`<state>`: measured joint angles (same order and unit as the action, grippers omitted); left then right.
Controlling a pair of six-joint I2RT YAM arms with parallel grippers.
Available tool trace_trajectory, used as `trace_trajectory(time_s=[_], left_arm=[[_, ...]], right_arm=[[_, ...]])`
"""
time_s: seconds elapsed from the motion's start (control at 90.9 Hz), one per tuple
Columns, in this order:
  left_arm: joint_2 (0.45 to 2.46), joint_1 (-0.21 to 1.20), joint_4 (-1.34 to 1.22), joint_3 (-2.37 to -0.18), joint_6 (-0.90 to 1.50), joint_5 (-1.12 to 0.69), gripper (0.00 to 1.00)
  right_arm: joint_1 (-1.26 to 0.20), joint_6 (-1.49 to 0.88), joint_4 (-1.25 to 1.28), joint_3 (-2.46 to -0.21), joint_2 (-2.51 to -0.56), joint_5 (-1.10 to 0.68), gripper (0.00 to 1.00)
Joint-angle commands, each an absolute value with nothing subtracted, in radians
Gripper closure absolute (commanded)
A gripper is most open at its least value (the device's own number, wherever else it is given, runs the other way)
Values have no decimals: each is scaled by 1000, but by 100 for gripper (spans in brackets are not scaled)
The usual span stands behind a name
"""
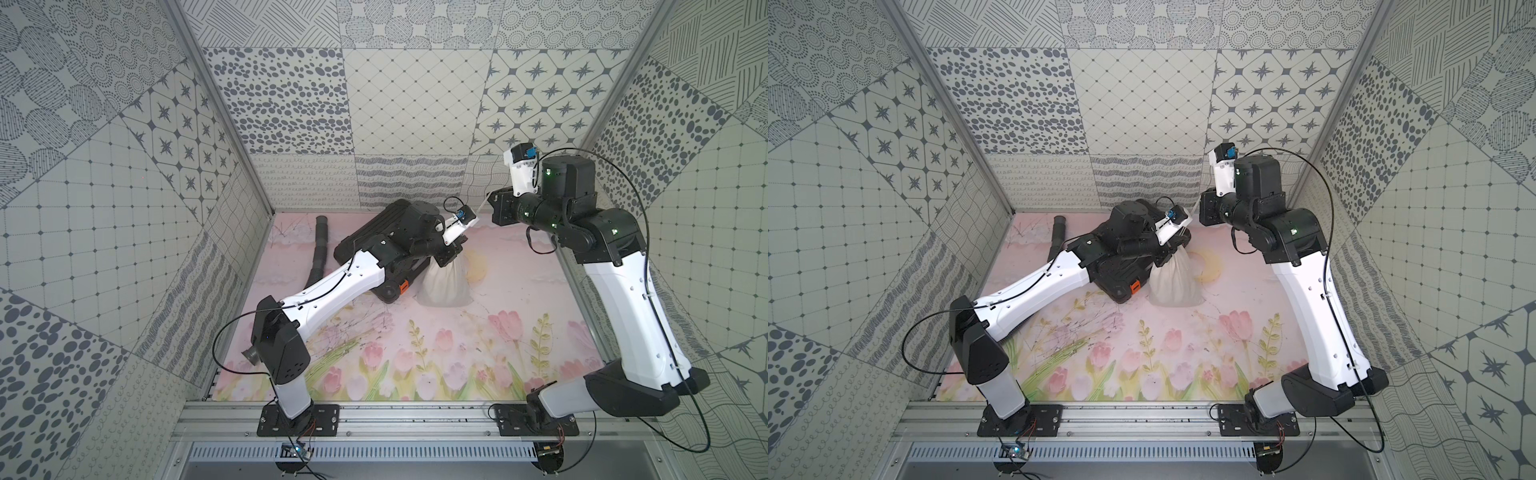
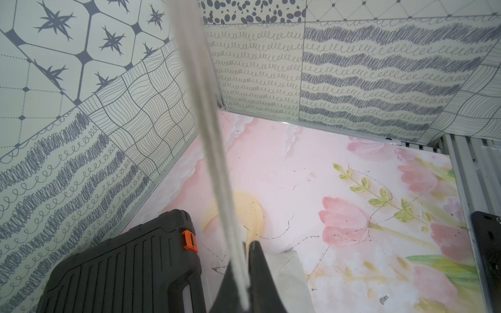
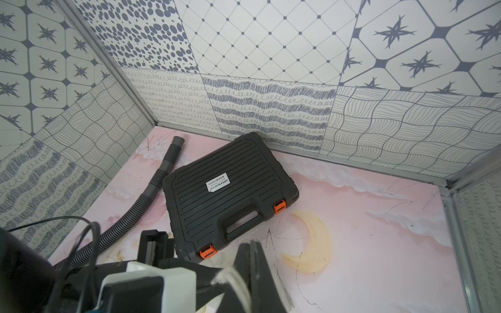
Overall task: Close the soil bag
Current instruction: Frap the soil bag at the center of the board.
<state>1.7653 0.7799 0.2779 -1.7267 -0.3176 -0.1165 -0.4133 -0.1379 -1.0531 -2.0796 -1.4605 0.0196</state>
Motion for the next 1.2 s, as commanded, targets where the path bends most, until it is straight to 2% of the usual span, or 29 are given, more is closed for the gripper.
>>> trace_trajectory(time_s=[0.0, 0.363, 0.693, 0.924, 1.188], left_arm=[[1739, 784, 624, -1679, -392, -5, 100], [1745, 784, 659, -1645, -387, 12, 100], [1790, 784, 644, -1673, -350, -28, 90], [1786, 786, 671, -1696, -371, -1, 90], [1752, 787, 711, -1600, -396, 21, 92]], right_arm=[[-405, -125, -835, -2144, -1429, 133, 100], [-404, -136, -834, -2183, -1436, 132, 100], [-405, -151, -827, -2296, -1469, 71, 100], [-404, -149, -828, -2410, -1513, 61, 100], [-402, -129, -828, -2427, -1526, 91, 100]])
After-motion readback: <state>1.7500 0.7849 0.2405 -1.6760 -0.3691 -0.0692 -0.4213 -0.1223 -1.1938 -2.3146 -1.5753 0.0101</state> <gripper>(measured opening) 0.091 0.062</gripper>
